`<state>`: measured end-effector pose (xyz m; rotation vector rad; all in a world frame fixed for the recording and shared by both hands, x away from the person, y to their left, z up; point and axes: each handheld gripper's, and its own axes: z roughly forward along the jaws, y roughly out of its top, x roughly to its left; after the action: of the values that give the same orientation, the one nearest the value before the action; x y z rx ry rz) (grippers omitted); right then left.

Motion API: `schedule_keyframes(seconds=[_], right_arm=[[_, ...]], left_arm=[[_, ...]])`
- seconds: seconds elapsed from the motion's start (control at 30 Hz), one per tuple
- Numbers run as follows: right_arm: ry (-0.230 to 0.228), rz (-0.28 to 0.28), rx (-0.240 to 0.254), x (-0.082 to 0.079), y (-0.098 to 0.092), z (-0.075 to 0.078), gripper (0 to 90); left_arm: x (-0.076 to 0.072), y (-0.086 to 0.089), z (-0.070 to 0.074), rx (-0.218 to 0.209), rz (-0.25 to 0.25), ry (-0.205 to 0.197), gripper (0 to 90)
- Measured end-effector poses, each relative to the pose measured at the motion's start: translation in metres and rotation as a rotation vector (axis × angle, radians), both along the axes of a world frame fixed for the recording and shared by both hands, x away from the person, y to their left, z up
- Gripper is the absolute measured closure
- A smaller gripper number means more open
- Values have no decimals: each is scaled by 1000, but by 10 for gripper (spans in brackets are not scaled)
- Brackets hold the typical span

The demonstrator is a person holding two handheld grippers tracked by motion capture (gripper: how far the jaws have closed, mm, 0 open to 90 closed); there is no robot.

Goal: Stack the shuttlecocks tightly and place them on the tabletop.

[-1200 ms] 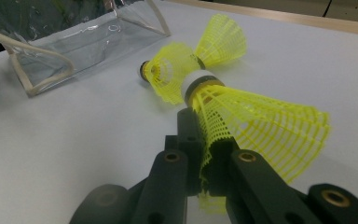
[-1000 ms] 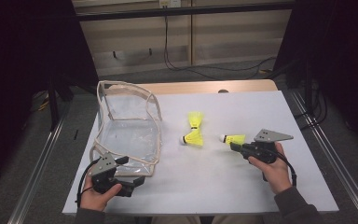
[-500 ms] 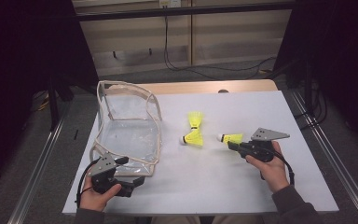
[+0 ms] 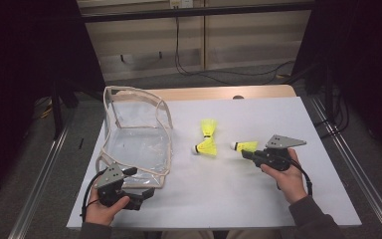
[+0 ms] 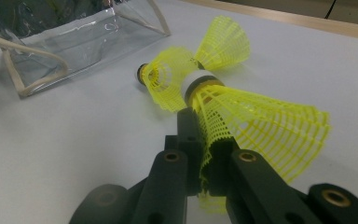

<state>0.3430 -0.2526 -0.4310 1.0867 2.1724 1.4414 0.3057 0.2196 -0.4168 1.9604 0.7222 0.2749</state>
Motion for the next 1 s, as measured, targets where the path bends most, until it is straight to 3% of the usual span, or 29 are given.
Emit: schedule_keyframes(seconds=[1.0], right_arm=[[2, 7, -2, 12, 6, -1, 878]], left_arm=[[0, 0, 0, 1, 0, 0, 47]])
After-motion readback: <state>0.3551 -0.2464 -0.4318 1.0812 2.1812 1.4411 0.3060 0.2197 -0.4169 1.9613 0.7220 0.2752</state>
